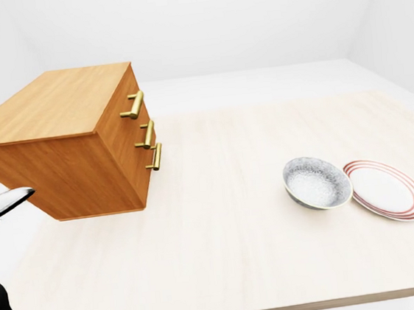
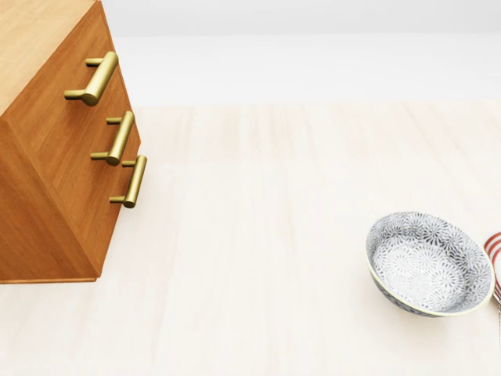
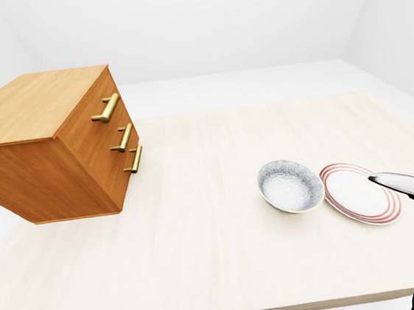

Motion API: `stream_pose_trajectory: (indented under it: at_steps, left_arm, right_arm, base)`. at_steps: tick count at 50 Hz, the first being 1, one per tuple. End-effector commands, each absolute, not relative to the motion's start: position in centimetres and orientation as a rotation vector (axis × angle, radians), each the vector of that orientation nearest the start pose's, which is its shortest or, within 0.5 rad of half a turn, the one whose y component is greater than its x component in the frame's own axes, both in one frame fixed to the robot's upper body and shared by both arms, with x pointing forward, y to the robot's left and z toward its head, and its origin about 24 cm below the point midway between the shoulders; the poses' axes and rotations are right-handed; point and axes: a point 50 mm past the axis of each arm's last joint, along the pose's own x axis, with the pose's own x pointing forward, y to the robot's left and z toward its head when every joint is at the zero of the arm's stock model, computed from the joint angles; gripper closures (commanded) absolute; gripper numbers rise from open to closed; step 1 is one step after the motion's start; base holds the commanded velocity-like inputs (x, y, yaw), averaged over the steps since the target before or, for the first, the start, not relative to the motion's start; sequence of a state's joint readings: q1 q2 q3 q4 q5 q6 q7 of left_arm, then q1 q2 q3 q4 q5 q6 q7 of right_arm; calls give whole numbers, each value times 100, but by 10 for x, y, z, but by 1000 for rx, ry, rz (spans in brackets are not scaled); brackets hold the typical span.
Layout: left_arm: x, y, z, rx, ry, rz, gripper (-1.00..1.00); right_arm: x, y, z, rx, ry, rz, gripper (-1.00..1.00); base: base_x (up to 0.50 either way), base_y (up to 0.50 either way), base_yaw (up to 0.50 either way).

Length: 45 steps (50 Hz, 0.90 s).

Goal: Put the bowl on top of the cabinet.

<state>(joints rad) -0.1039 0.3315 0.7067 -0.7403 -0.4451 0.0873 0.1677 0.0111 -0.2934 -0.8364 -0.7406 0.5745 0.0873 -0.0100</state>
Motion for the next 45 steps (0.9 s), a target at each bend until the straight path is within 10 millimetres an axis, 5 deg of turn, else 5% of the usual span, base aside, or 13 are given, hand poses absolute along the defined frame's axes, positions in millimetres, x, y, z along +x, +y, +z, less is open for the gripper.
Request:
stream_pose_trajectory:
  at_steps: [1, 29, 45]
  left_arm:
    - [158, 284, 256, 35, -933, 497, -100]
    - [156, 284, 258, 33, -944, 498, -100]
    - [157, 283, 258, 34, -946, 495, -100]
  right_arm:
    - [139, -298, 240, -36, -865, -437, -100]
    - [137, -298, 242, -36, -876, -435, -100]
    - [153, -301, 231, -32, -802, -412, -100]
  base:
    - [0, 50, 0]
    - [0, 50, 0]
    - [0, 1, 0]
